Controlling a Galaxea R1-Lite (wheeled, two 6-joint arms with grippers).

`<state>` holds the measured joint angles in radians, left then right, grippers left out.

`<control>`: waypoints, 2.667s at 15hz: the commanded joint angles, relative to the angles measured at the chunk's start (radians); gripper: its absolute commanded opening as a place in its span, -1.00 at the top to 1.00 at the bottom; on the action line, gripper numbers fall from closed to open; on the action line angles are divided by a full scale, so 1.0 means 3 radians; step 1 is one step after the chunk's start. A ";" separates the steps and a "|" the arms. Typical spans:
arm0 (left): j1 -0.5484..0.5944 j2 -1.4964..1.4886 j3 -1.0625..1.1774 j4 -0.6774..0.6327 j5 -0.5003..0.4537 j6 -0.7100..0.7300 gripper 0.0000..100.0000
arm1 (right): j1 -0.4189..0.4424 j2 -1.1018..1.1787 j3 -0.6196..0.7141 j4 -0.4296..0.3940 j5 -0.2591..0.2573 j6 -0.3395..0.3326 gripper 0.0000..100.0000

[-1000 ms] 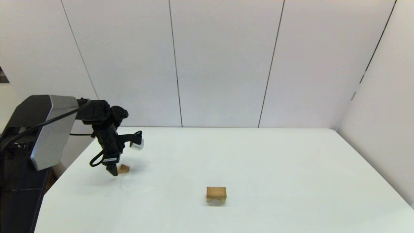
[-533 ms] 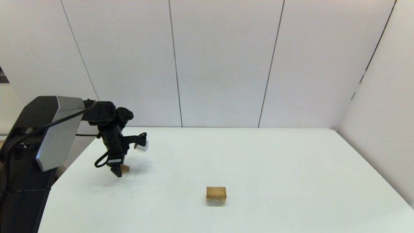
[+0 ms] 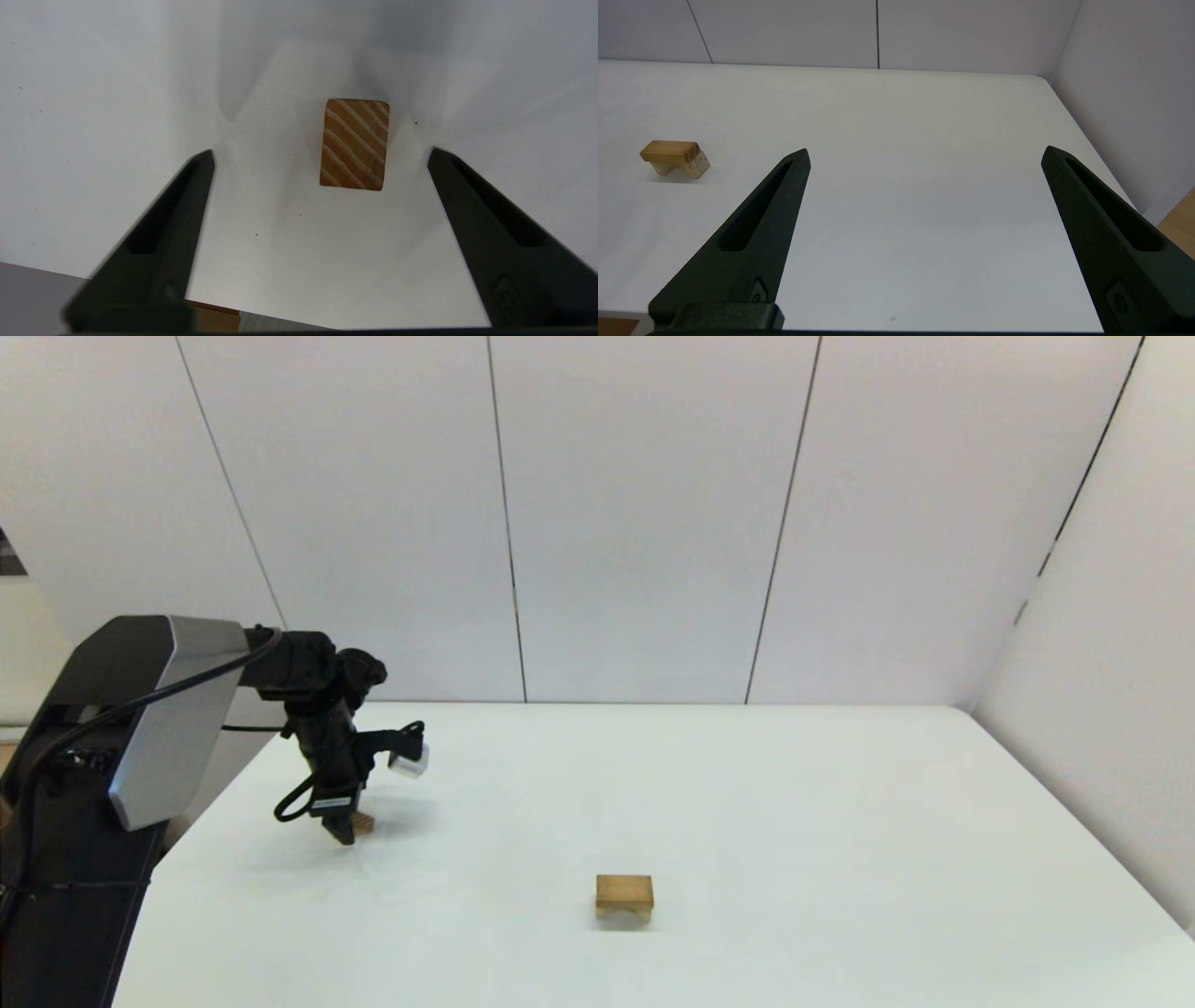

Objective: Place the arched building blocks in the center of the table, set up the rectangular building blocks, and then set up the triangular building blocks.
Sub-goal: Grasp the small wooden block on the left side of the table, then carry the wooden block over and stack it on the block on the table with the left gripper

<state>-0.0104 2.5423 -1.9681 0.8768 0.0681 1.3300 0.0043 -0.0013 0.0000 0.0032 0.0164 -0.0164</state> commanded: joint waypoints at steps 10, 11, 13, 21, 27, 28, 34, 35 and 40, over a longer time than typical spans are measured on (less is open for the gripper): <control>-0.0011 -0.0032 0.0000 -0.0003 0.0187 -0.0184 1.00 | 0.0001 -0.0001 0.0005 0.0000 0.0002 -0.0002 -1.00; -0.0042 -0.0094 0.0000 -0.0003 0.0187 -0.0215 1.00 | 0.0001 -0.0001 0.0005 0.0000 0.0002 -0.0002 -1.00; -0.0098 -0.0273 0.0005 0.0007 0.0167 -0.0215 1.00 | 0.0001 -0.0001 0.0005 0.0000 0.0002 -0.0002 -1.00; -0.0937 -0.1239 0.0031 0.0411 0.0136 -0.0235 1.00 | 0.0001 -0.0001 0.0005 0.0000 0.0002 -0.0002 -1.00; -0.2123 -0.1347 0.0036 0.0830 0.0141 -0.1105 1.00 | 0.0001 -0.0001 0.0005 0.0000 0.0002 -0.0002 -1.00; -0.2261 -0.1311 0.0036 0.0856 0.0146 -0.1120 1.00 | 0.0001 -0.0001 0.0005 0.0000 0.0002 -0.0002 -1.00; -0.2793 -0.0932 0.0026 0.0779 0.0172 -0.1611 1.00 | 0.0001 -0.0001 0.0005 0.0000 0.0002 -0.0002 -1.00; -0.2834 -0.0866 0.0026 0.0764 0.0172 -0.1718 1.00 | 0.0001 -0.0001 0.0005 0.0000 0.0002 -0.0002 -1.00; -0.2875 -0.0636 0.0020 0.0677 0.0172 -0.2086 1.00 | 0.0001 -0.0001 0.0005 0.0000 0.0002 -0.0002 -1.00</control>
<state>-0.8711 2.3115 -1.9609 1.0868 0.1187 0.7147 0.0043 -0.0013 0.0000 0.0028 0.0164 -0.0164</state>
